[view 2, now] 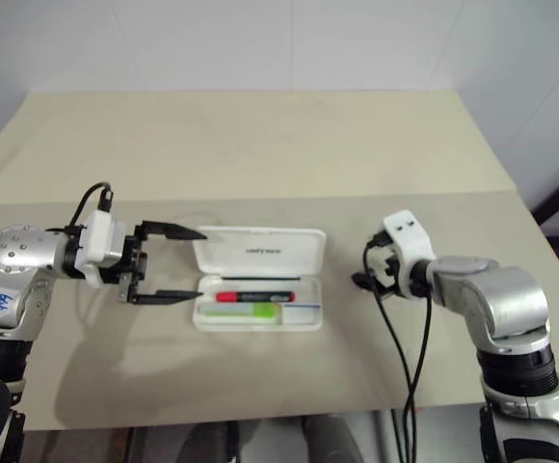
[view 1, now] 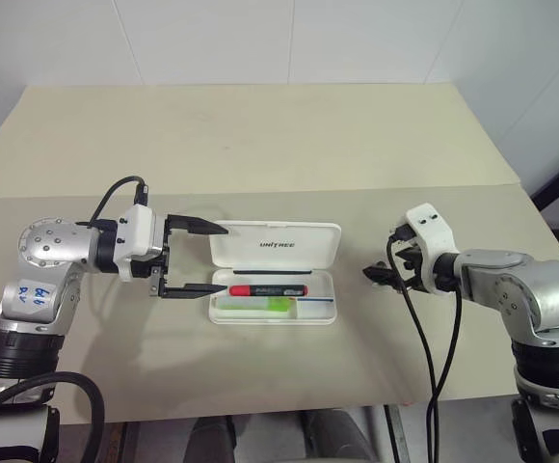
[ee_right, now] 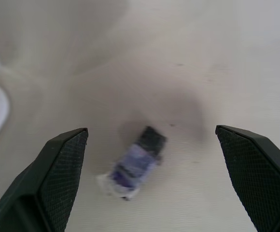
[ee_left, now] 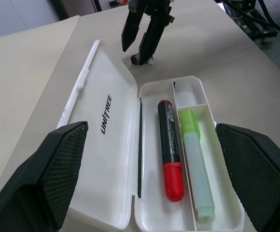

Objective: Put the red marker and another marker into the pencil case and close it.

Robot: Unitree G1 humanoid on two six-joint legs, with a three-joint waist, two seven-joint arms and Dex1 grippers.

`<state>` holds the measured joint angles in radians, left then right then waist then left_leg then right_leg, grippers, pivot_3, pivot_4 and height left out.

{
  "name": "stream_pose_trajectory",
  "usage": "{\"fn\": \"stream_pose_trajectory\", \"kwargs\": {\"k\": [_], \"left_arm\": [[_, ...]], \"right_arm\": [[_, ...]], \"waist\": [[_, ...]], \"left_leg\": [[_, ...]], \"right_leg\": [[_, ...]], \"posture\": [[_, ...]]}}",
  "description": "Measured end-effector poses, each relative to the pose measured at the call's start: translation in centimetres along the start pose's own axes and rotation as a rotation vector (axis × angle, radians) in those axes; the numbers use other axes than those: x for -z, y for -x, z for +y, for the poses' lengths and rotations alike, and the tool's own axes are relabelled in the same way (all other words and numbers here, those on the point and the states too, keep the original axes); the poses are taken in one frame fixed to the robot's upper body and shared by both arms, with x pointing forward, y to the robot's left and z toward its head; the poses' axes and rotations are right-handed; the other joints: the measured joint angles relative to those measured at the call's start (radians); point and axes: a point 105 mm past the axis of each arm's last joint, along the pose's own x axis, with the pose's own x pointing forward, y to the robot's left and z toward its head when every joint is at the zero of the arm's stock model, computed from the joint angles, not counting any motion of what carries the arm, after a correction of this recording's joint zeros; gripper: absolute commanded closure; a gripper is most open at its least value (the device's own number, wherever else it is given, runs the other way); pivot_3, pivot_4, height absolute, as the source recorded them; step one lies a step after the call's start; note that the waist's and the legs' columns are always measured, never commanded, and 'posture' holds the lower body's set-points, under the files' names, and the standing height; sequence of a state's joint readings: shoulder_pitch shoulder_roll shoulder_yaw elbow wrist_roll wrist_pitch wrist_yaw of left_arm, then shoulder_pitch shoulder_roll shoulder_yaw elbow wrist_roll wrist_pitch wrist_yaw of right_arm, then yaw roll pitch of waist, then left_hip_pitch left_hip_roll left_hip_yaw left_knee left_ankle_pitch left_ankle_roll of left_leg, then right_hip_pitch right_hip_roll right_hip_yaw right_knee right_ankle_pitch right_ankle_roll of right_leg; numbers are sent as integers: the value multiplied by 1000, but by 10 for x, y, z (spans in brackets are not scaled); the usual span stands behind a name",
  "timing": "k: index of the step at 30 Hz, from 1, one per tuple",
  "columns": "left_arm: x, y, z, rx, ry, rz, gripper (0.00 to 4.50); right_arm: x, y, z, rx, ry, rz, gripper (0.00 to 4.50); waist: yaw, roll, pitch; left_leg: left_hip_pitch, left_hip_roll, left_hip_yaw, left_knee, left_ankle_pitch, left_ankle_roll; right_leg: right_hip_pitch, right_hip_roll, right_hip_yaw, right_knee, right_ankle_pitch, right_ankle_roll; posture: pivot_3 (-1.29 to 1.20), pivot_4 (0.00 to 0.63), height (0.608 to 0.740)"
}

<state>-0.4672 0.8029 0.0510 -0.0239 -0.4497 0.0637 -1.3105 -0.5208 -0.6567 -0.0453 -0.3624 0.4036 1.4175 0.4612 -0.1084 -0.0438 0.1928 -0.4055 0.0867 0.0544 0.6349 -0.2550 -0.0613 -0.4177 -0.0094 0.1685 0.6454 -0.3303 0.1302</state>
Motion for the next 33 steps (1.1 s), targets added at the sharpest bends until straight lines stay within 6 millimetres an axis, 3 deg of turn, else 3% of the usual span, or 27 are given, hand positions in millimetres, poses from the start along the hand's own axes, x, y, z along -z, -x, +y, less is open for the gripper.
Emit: {"fn": "stream_pose_trajectory", "kwargs": {"k": [3, 8, 20, 21, 26, 29, 33], "left_arm": [[0, 0, 0, -2, 0, 0, 0], [0, 0, 1, -7, -1, 0, 0], [0, 0, 1, -12, -3, 0, 0], [0, 0, 1, -12, -3, 1, 0], [0, 0, 1, -12, -6, 1, 0], [-1, 1, 1, -13, -11, 1, 0], [-1, 1, 1, -13, -14, 0, 0]], "right_arm": [[12, -3, -3, 13, -19, 35, 16], [14, -5, -4, 21, -5, 25, 16], [14, -8, 1, 13, -6, 19, 4012], [14, -7, 1, 11, -1, 21, 4145], [13, 0, -11, -5, 84, 22, 4145], [15, 17, -18, -90, 212, 32, 4145], [17, 33, -1, -295, 364, 21, 4145]], "waist": [[0, 0, 0], [0, 0, 0], [-1, -1, 0], [0, -1, 0], [8, 0, 0], [21, 1, 1], [23, 1, 1]], "left_leg": [[0, 0, 0, 0, 0, 0], [1, 0, -1, 1, 0, 0], [1, 0, -1, 2, 0, 0], [1, 0, -1, 2, 0, 0], [1, -1, -1, 2, 0, 0], [1, -1, -1, 1, 0, 1], [1, -1, -1, 1, -1, 2]], "right_leg": [[0, 0, 0, 0, 0, 0], [2, 0, 0, 0, 0, 0], [3, 0, 0, 0, 1, 1], [3, 0, 0, -1, 1, 1], [3, 0, 0, -2, 1, 1], [3, 0, 0, -3, 0, 2], [3, 0, 0, -3, 0, 3]], "posture": [[0, 150, 740], [0, 150, 740], [0, 150, 740], [0, 150, 740], [0, 150, 740], [0, 150, 740], [0, 150, 740]]}}
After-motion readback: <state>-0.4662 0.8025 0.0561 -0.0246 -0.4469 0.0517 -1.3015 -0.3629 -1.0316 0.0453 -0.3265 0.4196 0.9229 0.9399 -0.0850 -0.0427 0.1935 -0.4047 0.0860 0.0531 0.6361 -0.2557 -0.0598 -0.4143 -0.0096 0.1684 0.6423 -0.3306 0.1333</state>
